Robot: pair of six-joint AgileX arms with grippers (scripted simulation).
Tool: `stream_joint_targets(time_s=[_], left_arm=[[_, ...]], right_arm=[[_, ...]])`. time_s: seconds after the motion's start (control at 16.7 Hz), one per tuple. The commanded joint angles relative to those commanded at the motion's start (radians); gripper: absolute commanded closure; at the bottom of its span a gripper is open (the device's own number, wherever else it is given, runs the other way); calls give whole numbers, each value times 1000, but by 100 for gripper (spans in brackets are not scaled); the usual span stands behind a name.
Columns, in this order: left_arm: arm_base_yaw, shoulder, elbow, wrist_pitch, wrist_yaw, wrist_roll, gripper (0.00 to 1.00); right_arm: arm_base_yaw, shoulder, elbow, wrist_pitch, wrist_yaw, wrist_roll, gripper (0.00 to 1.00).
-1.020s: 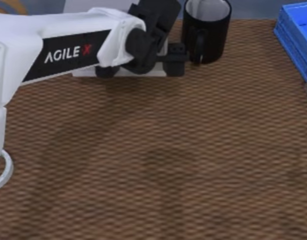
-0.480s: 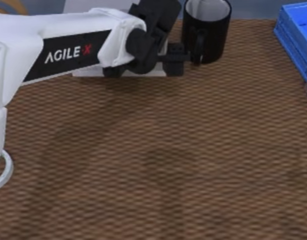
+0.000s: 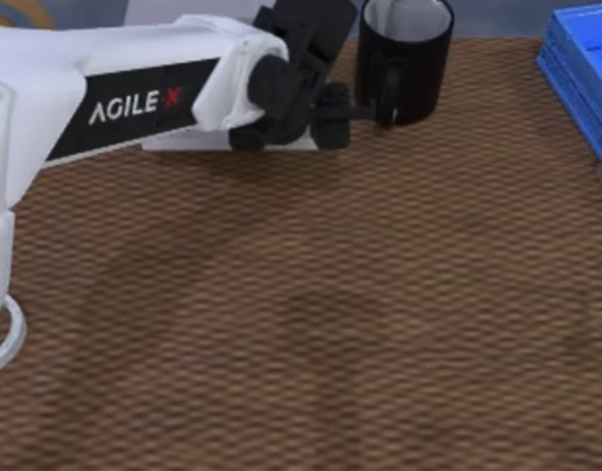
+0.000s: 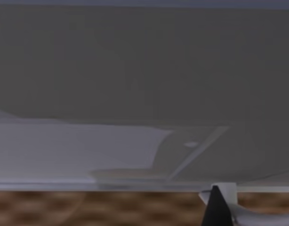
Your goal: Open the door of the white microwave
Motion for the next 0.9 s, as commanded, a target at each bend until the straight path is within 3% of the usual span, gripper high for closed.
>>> stream_joint_targets(time_s=[0.42, 0.48, 0.9], left_arm=[[0, 0, 0, 0, 0, 0, 100], [-37, -27, -51, -9, 15, -3, 100], [-33, -89, -137, 38, -21, -30, 100]], right_arm=[[0, 0, 0, 0, 0, 0, 0], [0, 0, 0, 0, 0, 0, 0], [0, 0, 0, 0, 0, 0, 0]])
